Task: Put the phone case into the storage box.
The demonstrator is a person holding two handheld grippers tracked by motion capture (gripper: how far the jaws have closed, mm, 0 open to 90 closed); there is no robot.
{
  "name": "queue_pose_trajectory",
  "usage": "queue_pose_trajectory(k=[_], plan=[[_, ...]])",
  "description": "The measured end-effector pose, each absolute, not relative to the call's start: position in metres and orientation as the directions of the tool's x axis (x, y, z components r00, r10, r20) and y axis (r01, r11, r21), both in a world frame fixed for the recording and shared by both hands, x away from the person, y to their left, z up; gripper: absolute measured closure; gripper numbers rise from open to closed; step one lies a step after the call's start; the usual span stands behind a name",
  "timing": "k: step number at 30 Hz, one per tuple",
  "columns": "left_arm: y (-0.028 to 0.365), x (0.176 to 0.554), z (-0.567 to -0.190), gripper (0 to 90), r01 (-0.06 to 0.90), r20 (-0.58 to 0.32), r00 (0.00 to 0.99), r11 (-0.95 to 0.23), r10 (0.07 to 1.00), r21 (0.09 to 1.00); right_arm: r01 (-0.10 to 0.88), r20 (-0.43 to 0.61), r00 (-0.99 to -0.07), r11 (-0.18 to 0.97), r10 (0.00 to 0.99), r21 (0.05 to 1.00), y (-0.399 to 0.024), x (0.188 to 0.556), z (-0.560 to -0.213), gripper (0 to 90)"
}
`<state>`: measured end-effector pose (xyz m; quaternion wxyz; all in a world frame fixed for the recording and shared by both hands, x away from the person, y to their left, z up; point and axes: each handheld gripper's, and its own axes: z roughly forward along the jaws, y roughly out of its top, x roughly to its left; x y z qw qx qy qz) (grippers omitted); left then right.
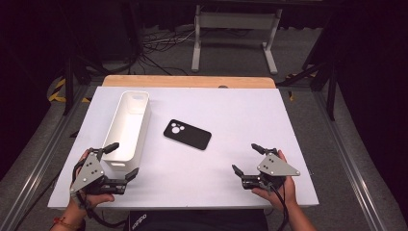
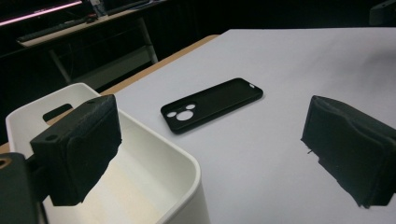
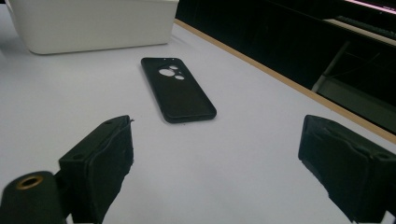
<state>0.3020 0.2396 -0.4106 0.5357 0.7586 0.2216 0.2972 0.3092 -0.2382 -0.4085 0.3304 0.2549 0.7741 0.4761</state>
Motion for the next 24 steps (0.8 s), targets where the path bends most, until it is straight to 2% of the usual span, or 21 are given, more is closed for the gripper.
queue_pose_trajectory(k=[24], plan=[[0.234, 0.302, -0.410, 5.0, 0.012, 0.220, 0.753, -0.347, 0.621, 0.938, 0.120, -0.242, -0.676, 0.427, 0.696, 0.896, -0.232, 0.322, -0.408, 10.1]])
